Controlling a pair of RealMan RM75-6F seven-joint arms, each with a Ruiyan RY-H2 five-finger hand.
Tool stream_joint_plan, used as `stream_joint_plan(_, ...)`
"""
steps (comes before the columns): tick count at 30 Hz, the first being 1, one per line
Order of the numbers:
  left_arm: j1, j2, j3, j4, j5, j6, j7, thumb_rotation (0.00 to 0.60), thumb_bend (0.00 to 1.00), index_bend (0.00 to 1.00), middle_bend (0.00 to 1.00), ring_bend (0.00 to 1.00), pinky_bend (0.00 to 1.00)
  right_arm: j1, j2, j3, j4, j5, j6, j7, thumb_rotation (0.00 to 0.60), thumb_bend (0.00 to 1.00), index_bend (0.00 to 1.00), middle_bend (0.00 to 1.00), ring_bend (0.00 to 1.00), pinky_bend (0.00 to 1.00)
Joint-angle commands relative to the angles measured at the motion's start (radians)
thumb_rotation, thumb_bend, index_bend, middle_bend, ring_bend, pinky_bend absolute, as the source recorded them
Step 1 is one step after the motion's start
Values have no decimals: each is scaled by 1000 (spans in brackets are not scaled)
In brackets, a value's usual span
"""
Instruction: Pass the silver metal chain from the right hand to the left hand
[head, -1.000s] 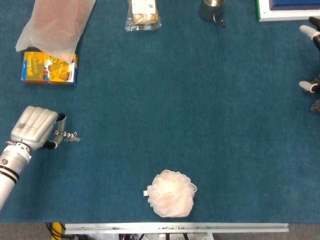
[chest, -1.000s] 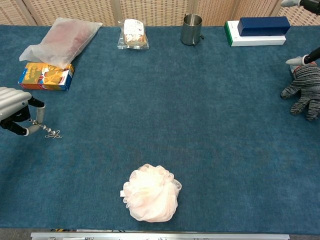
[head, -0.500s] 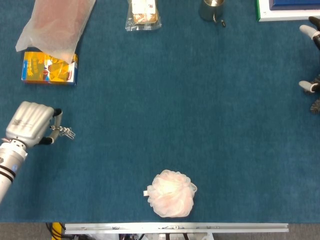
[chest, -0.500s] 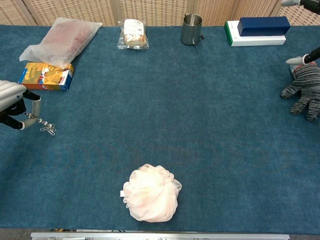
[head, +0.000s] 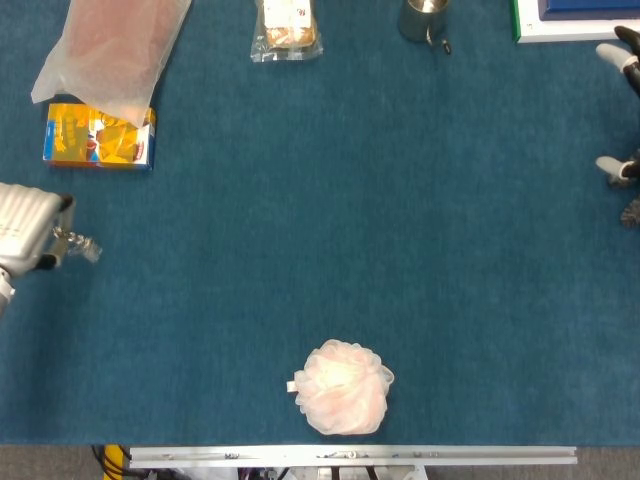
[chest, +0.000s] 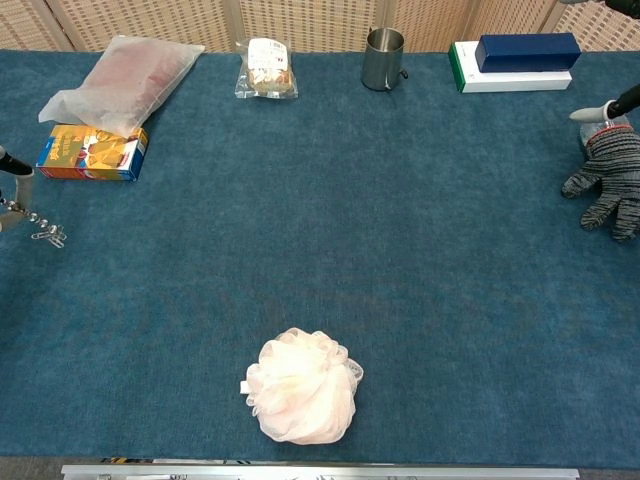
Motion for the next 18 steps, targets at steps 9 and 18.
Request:
stream_joint_plan(9,31,-29,-30,-10,-180,138,166,600,0,67,308,428,783,-20,6,-9,0,5,15,10,600,0,129,26,0,35)
stream_joint_plan(18,146,-59,-46,81,93,395,-68,600,141,377,322,307,490,-81,59,-28,-46,-5,85,-1,600,0,130,28,0,35)
